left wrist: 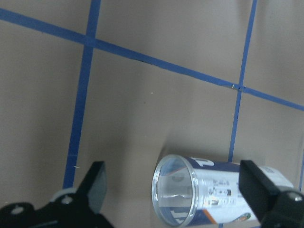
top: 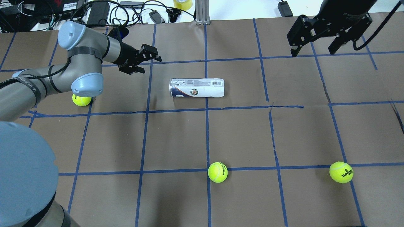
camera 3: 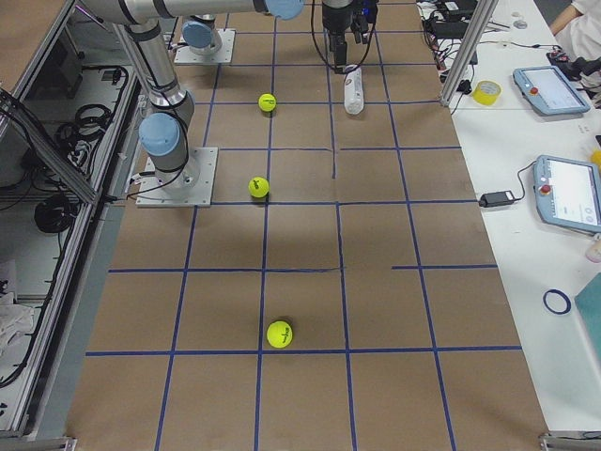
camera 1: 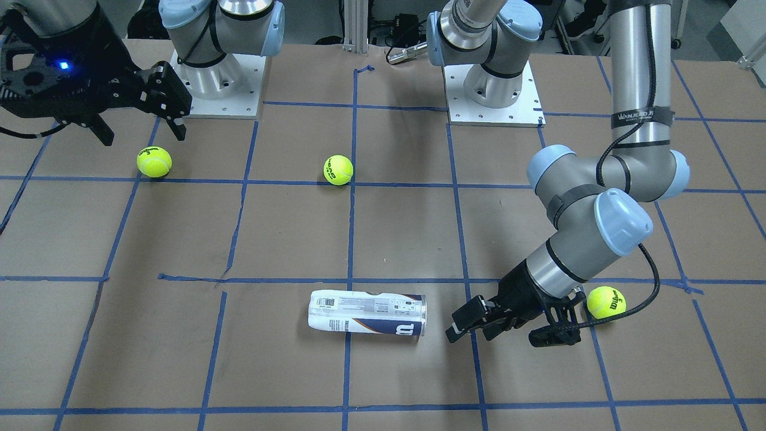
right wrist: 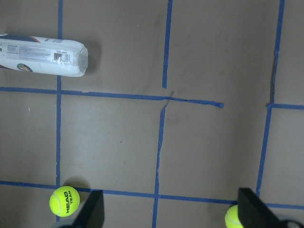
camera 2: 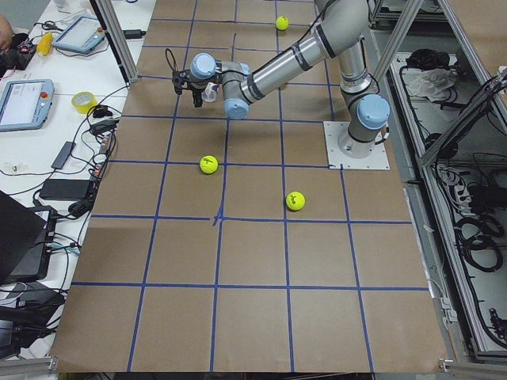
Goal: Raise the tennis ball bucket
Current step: 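Grasp the lying can's open end with the left gripper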
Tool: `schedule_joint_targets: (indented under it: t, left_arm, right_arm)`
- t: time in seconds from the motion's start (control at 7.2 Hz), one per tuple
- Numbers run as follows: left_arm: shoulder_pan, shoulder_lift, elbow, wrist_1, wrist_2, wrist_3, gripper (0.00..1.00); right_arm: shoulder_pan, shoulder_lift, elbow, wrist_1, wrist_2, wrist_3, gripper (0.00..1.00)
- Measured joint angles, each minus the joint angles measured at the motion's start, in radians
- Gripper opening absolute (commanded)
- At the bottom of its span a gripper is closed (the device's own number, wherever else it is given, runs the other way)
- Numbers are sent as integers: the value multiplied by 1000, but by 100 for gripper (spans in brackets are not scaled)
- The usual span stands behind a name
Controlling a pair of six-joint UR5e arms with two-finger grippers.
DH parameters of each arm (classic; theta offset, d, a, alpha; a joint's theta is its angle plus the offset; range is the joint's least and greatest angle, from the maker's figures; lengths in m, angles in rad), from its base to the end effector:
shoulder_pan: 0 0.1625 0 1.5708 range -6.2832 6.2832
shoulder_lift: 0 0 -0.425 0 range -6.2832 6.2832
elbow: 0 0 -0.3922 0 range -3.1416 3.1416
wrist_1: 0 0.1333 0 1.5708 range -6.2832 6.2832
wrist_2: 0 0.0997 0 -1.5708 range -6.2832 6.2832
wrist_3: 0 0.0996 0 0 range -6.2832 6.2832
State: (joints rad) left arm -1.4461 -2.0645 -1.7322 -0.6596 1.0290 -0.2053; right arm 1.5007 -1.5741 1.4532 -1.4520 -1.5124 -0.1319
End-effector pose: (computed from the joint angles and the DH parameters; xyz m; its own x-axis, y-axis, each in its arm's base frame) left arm -0.1048 -0.6485 0.2405 -0.8237 -0.1731 0.5400 -0.2944 0.9444 -0.1463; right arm 0.1046 -0.4964 0.5356 -0.9964 -0.0620 -0.0576 -0.0615 0.9981 -0.0098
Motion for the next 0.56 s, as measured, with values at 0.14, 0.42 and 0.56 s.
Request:
schedule_joint_targets:
  t: [0.14, 0.42, 0.56]
  left_arm:
    - [-34, -16, 3, 15, -1, -55, 100]
    - [-92, -29, 4, 21, -2, -141, 100]
    - [-101, -34, 4, 19, -2, -154, 100]
  right_arm:
    - [0, -9, -1, 23, -6, 12, 100]
    - [7, -23, -12, 28, -8, 89, 100]
    - [14, -25, -15, 8, -7, 145, 100]
